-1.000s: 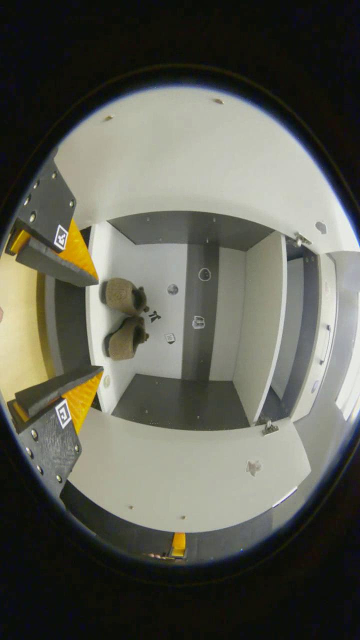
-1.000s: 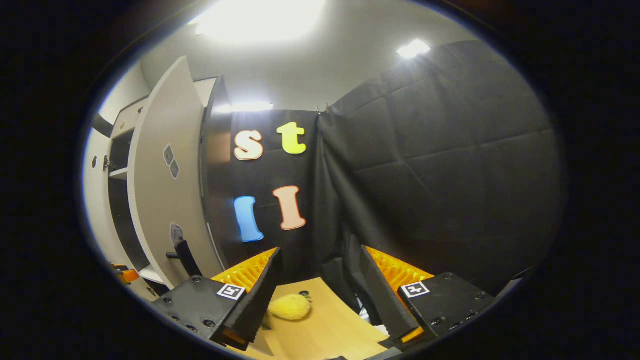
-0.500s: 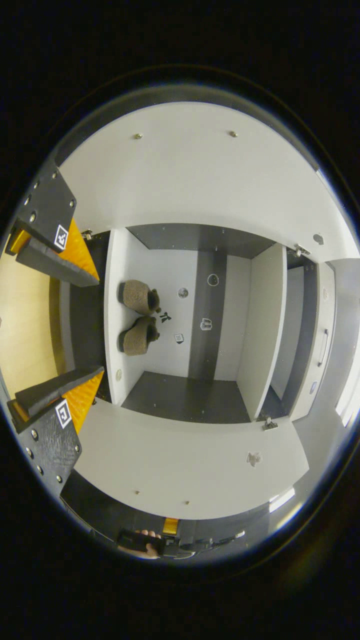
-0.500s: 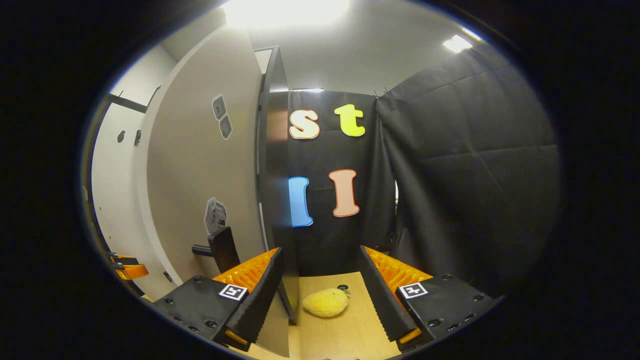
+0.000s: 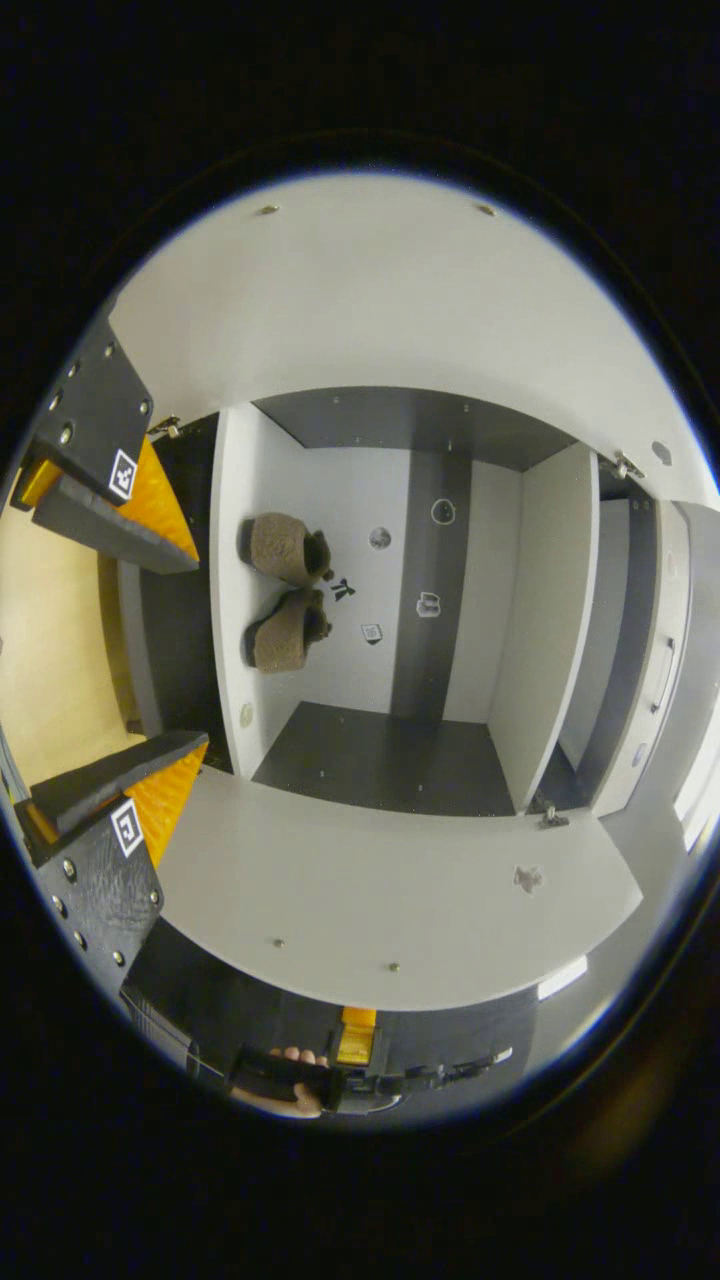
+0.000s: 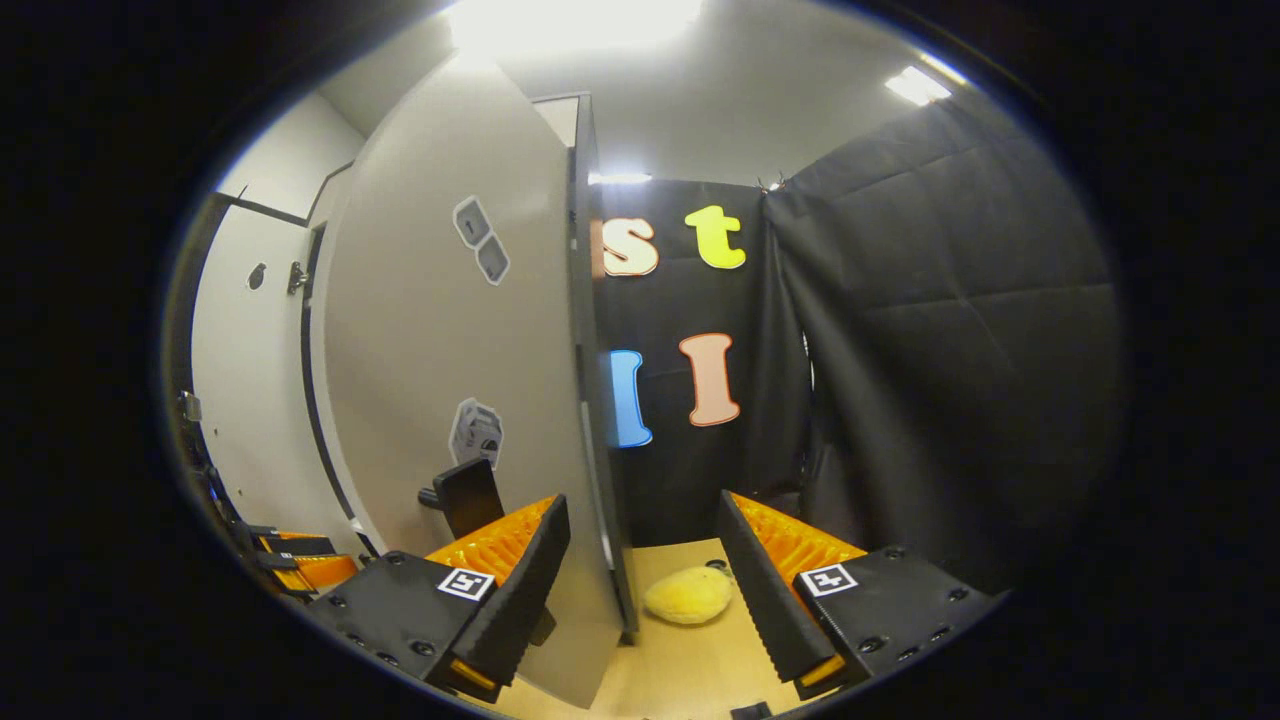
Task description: Grab one shoe with the right hand and put it into the shoe cabinet, grab the other shoe with the left hand and put it into the shoe cabinet; then close the right door with the right hand and the left door with the left hand.
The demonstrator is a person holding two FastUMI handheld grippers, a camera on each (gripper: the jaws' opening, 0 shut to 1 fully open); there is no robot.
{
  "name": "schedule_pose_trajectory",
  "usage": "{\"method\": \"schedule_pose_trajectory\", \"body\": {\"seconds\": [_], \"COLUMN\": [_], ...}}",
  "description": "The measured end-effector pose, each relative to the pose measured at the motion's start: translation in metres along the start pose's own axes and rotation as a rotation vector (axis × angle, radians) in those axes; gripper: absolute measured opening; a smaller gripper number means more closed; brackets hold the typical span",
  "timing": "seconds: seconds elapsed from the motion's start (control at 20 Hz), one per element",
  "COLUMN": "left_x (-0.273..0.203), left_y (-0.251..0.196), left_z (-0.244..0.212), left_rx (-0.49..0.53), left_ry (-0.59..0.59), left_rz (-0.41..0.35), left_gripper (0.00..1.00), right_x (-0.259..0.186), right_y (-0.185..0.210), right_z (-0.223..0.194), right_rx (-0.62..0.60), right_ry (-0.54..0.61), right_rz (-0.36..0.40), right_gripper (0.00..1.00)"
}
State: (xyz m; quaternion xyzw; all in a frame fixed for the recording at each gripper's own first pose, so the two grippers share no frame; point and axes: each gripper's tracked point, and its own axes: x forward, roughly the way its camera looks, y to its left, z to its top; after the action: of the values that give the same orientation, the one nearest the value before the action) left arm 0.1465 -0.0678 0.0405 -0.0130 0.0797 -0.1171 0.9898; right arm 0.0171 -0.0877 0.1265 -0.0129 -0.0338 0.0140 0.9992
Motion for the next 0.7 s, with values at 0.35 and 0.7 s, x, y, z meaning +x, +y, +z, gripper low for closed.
{"method": "schedule_pose_trajectory", "body": {"seconds": [0.35, 0.7], "left_x": [-0.057, -0.154], "left_y": [0.013, 0.069], "left_z": [0.001, -0.003], "left_rx": [-0.004, -0.002], "left_ry": [-0.015, -0.030], "left_rz": [-0.056, 0.088], "left_gripper": [0.92, 0.92], "right_x": [-0.007, 0.006], "right_y": [0.050, 0.080], "right_z": [0.002, -0.002], "right_rx": [0.116, 0.194], "right_ry": [-0.050, -0.059], "right_rz": [0.023, 0.078], "right_gripper": [0.95, 0.97]}}
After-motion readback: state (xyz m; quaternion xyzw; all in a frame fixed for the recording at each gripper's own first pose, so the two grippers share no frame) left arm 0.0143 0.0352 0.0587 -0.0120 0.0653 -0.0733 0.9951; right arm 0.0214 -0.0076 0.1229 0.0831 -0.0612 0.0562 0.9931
